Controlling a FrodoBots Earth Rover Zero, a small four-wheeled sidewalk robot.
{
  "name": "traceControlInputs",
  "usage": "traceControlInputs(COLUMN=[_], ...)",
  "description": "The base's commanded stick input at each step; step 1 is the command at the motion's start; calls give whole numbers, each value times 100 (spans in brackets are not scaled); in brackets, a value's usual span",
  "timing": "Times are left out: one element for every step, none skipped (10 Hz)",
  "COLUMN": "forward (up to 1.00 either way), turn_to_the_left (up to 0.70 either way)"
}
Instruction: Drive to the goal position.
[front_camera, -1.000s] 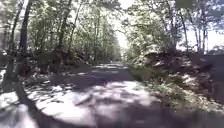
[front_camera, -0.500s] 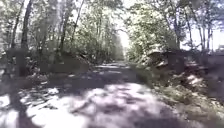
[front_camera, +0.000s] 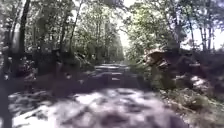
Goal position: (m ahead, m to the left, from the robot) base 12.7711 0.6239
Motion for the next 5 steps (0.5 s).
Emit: traceControlInputs(forward=[45, 45, 45, 45, 45], turn_to_the_left=[0, 0, 0, 0, 0])
